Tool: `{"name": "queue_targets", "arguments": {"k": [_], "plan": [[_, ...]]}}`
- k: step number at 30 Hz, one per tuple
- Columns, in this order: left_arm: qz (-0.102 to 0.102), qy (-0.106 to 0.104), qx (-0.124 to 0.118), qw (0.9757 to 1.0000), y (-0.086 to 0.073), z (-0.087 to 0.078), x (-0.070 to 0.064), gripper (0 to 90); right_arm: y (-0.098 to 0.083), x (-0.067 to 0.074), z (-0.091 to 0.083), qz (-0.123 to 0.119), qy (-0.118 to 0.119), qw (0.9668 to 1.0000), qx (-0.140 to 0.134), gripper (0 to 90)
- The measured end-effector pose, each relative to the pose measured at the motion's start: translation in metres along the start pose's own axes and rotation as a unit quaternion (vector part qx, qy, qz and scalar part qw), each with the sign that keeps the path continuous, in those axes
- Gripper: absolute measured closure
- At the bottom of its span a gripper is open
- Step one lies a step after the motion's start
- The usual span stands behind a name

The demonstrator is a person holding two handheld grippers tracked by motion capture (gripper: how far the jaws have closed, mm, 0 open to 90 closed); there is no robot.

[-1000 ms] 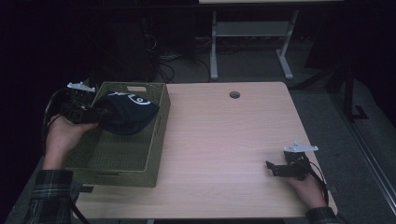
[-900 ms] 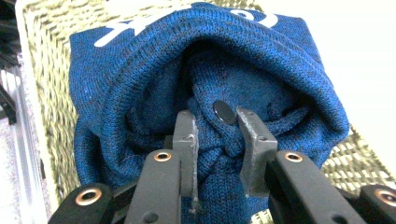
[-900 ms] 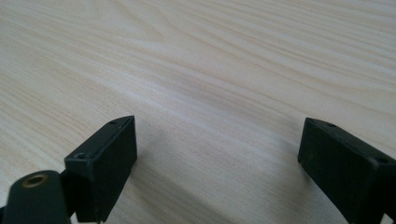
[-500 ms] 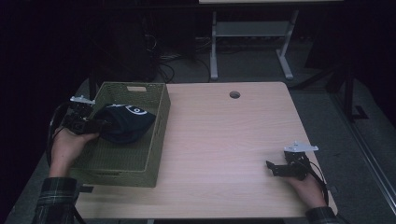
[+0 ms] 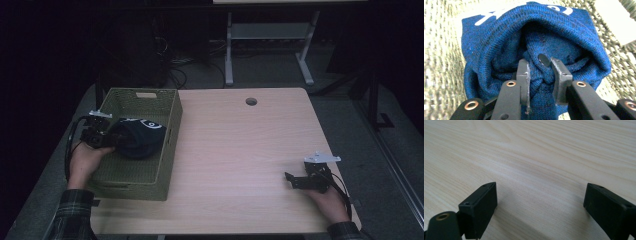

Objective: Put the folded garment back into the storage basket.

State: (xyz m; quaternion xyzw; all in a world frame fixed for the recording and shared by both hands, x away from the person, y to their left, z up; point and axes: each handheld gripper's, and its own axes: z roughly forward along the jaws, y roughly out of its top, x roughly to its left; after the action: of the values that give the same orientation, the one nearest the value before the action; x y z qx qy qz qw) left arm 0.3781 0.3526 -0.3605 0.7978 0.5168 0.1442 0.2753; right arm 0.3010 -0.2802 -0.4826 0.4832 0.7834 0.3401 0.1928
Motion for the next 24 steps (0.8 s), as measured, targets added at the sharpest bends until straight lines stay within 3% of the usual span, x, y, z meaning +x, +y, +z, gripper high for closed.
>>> {"name": "queue_targets", "arguments": {"k": [8, 17, 24], "plan": [[0.004, -0.001, 0.022, 0.9997, -0.006, 0.022, 0.0, 70.4, 0.0, 0.0, 0.0, 0.0, 0.0, 1.0, 0.0, 11.4], [0.004, -0.006, 0.041, 0.9991, -0.012, 0.026, 0.002, 69.2, 0.0, 0.0, 0.0, 0.0, 0.0, 1.0, 0.0, 11.4], [0.01, -0.012, 0.045, 0.9989, -0.014, 0.024, 0.002, 55.2, 0.0, 0.0, 0.0, 0.0, 0.0, 1.0, 0.0, 11.4]]}}
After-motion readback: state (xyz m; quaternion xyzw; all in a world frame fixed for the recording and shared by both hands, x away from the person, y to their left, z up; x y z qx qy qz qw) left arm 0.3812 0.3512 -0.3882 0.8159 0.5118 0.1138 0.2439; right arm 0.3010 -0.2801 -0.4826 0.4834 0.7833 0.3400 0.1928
